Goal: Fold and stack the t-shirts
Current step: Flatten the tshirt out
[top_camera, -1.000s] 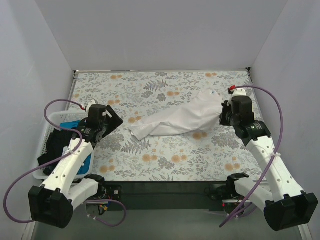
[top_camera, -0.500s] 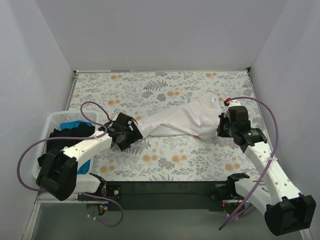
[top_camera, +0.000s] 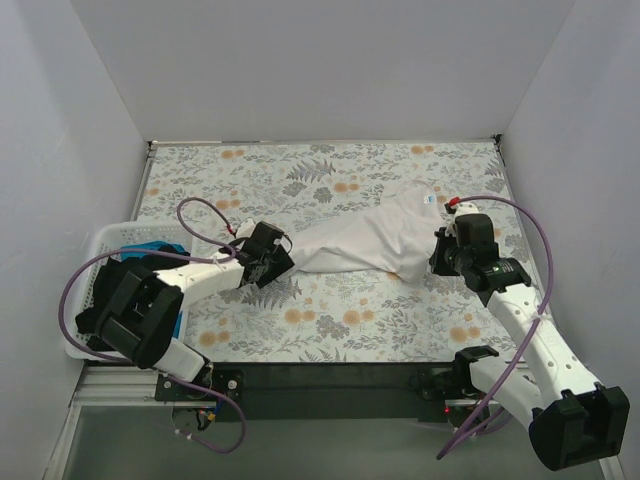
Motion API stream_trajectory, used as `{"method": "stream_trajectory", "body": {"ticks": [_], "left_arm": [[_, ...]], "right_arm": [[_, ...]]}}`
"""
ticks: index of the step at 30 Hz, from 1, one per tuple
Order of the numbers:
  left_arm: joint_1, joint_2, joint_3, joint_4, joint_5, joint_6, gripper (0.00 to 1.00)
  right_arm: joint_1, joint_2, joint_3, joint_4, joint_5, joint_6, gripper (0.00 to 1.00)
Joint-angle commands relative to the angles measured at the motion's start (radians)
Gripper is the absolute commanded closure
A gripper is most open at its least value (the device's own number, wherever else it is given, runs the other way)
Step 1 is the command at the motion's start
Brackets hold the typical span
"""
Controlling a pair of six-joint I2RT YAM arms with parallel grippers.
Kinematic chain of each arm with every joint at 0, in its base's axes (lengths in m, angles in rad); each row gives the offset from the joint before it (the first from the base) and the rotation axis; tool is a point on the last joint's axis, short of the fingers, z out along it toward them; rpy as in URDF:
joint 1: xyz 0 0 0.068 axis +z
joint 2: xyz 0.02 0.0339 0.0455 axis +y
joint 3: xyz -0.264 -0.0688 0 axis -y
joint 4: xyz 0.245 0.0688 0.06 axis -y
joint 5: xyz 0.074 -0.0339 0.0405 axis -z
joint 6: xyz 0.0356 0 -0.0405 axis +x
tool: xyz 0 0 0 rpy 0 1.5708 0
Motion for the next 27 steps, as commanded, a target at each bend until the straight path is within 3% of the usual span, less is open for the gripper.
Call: {"method": "stream_trajectory", "body": {"ticks": [1,2,3,6,11,15,20,23,25,27], "left_arm": [[-0.032,0.036,0.016,0.065,-0.060,-0.007,0.45],[-0.032,0.050,0.021,0.069,-0.061,-0.002,0.52],[-0.032,0.048,0.028,0.065,-0.072,0.007,0.73],[-0.031,-0.008,0.096,-0.020,-0.156,0.045,1.00],[0.010,-0.172,0.278,-0.286,-0.310,0.128,1.00],[0.118,-0.234,0.300,-0.405,-0.212,0.199,1.00],[0.132,-0.289,0.211,-0.517,-0.118,0.188,1.00],[0.132,-0.349,0.143,-0.534,-0.074,0.165,0.91],[0.132,-0.387,0.113,-0.544,-0.017,0.148,0.77],[0.129,-0.459,0.096,-0.561,0.015,0.118,0.71]], "right_arm": [[0.002,0.006,-0.002,0.057,-0.004,0.019,0.99],[0.000,0.011,-0.001,0.060,-0.001,0.020,0.99],[0.000,0.017,0.004,0.062,0.005,0.020,0.99],[-0.011,0.021,0.045,0.054,0.056,0.011,0.99],[-0.044,0.000,0.137,0.016,0.178,-0.007,0.99],[-0.057,-0.040,0.151,-0.019,0.215,-0.021,0.99],[-0.058,-0.110,0.122,-0.087,0.182,-0.023,0.99],[-0.058,-0.153,0.105,-0.119,0.149,-0.020,0.99],[-0.060,-0.176,0.099,-0.151,0.111,-0.006,0.99],[-0.058,-0.193,0.102,-0.176,0.087,-0.003,0.99]]}}
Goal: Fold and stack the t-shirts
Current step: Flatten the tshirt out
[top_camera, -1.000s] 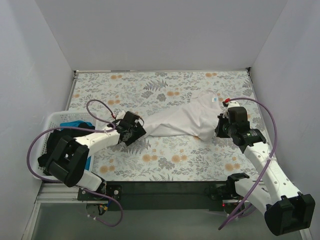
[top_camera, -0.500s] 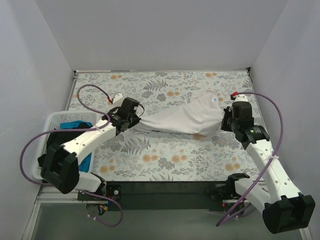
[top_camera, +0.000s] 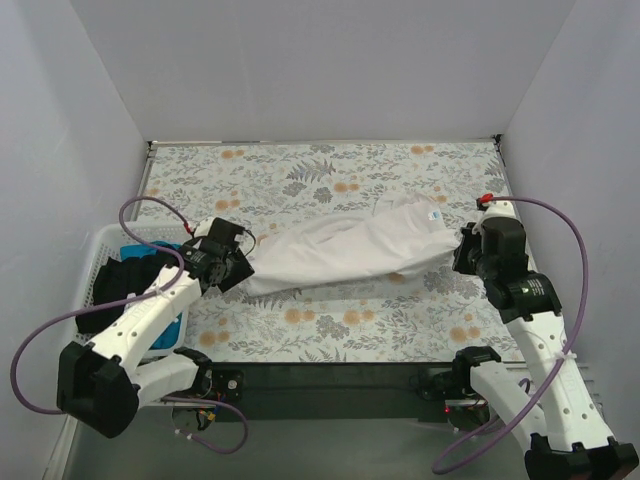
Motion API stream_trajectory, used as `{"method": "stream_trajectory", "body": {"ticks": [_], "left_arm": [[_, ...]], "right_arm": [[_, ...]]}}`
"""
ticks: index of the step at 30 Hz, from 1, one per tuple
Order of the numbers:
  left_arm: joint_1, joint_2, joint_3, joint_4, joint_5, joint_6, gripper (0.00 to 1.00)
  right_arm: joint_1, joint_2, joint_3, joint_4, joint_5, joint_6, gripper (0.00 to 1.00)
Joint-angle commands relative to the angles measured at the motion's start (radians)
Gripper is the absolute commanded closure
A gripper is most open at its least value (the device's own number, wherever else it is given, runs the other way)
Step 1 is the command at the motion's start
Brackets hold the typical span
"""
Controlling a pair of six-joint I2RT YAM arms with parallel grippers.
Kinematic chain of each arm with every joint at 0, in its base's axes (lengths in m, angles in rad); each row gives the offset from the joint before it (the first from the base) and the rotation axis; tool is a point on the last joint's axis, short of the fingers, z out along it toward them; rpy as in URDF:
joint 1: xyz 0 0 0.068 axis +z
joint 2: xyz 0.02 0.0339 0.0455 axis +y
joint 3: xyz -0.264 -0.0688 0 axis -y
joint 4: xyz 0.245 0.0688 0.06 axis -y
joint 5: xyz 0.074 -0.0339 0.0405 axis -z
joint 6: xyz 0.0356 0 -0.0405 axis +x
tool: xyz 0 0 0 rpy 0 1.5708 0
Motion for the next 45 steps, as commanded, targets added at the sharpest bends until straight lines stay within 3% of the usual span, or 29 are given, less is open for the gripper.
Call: {"method": "stream_trajectory", "body": {"ticks": [1,4,9,17,21,28,34,36,39,42,45], "left_arm": [[0.000,-0.142,-0.015,-0.067,0.076,-0.047,0.59],[0.000,-0.205,-0.024,-0.060,0.108,-0.055,0.37],[-0.009,-0.075,-0.033,0.026,0.174,-0.035,0.30],[-0.094,0.199,0.046,0.210,0.172,-0.010,0.56],[-0.108,0.333,0.063,0.273,0.159,-0.013,0.63],[-0.083,0.561,0.152,0.301,0.035,0.011,0.70],[0.012,0.794,0.385,0.272,-0.025,0.074,0.69],[0.030,0.831,0.477,0.255,-0.036,0.091,0.64],[0.032,0.796,0.522,0.233,-0.045,0.100,0.50],[0.030,0.666,0.444,0.217,-0.047,0.082,0.40],[0.023,0.494,0.343,0.187,-0.070,0.042,0.39]], "right_arm": [[-0.004,-0.047,-0.009,-0.061,-0.050,0.010,0.99],[-0.005,-0.064,-0.003,-0.083,-0.067,0.013,0.99],[-0.004,-0.052,-0.023,-0.089,-0.113,0.025,0.99],[-0.004,-0.033,-0.041,-0.075,-0.121,0.022,0.99],[-0.004,-0.027,-0.058,-0.057,-0.118,0.025,0.99],[-0.005,0.002,-0.109,0.003,-0.115,0.031,0.99],[-0.004,0.042,-0.165,0.087,-0.130,0.036,0.99],[-0.004,0.081,-0.166,0.112,-0.142,0.041,0.99],[-0.004,0.118,-0.158,0.138,-0.174,0.047,0.99],[-0.004,0.129,-0.161,0.158,-0.196,0.051,0.99],[-0.005,0.128,-0.178,0.170,-0.239,0.051,0.99]]}}
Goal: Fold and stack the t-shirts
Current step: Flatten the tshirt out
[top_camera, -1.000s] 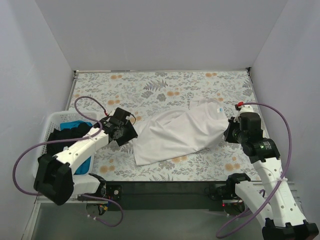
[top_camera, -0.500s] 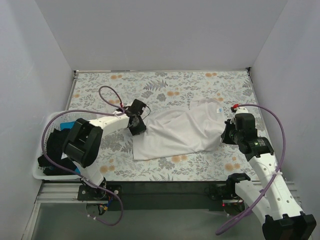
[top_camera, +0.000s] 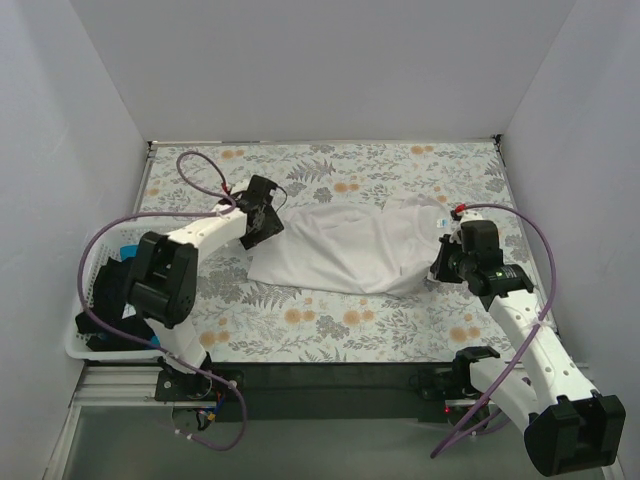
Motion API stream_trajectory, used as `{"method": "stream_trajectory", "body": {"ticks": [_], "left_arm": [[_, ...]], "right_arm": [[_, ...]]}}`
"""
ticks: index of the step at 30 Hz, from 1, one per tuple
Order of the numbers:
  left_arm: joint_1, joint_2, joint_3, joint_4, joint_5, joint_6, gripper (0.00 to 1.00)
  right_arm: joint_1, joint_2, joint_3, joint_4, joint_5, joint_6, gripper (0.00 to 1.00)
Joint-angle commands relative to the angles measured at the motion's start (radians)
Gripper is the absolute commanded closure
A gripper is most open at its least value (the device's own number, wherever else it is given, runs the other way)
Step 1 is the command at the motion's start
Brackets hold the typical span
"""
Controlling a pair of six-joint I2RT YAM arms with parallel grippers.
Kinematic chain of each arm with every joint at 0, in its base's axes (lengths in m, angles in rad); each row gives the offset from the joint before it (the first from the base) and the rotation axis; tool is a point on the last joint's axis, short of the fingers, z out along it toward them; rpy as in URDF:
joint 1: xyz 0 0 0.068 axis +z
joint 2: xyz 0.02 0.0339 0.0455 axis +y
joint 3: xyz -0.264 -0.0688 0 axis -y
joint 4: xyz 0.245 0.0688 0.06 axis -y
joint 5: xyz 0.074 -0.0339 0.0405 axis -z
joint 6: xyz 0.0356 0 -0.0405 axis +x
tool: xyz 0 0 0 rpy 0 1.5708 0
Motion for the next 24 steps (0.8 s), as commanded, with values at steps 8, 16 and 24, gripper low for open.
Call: {"method": "stream_trajectory", "body": {"ticks": [8,16,24], "left_arm": [[-0.064,-0.496,-0.363,-0.155,-0.073,-0.179,0.39],[-0.069,-0.452,-0.434,-0.106,-0.118,-0.268,0.40],[-0.071,-0.391,-0.434,-0.070,-0.148,-0.322,0.44]], "right_arm": [[0.002,-0.025,-0.056,0.083,-0.107,0.020,0.99],[0.002,-0.020,-0.079,0.101,-0.144,0.006,0.99],[0.002,-0.034,-0.097,0.107,-0.147,-0.003,0.99]]}}
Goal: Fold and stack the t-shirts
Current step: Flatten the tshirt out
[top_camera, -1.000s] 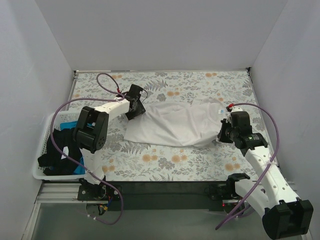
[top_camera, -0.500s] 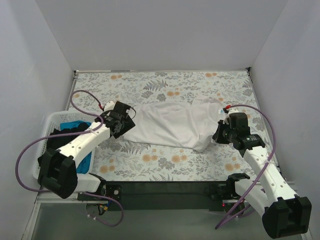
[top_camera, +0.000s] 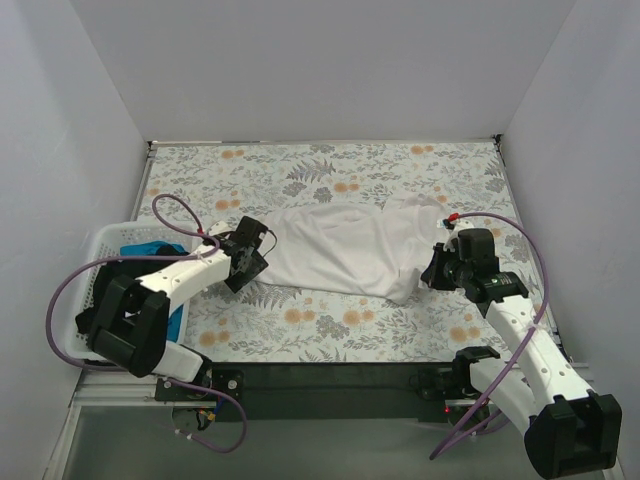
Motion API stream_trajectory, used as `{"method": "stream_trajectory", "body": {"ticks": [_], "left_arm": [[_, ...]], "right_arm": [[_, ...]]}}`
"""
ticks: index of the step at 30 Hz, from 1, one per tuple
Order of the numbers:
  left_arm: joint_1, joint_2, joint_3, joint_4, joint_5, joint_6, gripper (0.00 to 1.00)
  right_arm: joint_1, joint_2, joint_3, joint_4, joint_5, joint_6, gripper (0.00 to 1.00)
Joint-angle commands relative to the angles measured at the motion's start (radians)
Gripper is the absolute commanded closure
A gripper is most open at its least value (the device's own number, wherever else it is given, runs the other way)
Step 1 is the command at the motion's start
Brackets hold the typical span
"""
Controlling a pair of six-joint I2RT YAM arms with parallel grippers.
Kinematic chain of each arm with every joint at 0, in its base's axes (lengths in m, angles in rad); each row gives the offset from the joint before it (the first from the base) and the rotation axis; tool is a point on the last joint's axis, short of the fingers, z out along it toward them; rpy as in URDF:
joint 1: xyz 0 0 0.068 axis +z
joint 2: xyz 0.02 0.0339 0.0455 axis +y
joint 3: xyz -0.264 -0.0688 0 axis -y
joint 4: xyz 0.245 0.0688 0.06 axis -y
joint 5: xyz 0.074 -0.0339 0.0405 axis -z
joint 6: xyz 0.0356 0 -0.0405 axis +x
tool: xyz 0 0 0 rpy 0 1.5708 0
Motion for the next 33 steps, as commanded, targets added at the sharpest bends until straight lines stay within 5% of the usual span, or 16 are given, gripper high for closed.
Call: {"method": "stream_trajectory", "body": {"ticks": [1,21,24,28,33], "left_arm": [[-0.002,0.020,0.007,0.027,-0.053,-0.038,0.45],[-0.014,0.186,0.062,0.030,-0.007,0.007,0.59],[-0.017,0.198,0.070,0.021,-0.008,0.007,0.67],[-0.017,0.186,0.073,0.001,-0.017,-0.002,0.99],[0.000,0.111,0.166,-0.100,-0.125,0.018,1.00]], "right_arm": [[0.002,-0.015,-0.009,0.037,-0.017,-0.012,0.99],[0.002,-0.001,-0.022,0.054,-0.018,-0.016,0.99],[0.002,-0.003,-0.026,0.057,-0.017,-0.016,0.99],[0.002,-0.004,-0.022,0.057,-0.003,-0.013,0.99],[0.001,-0.006,0.033,0.051,0.052,-0.007,0.99]]}}
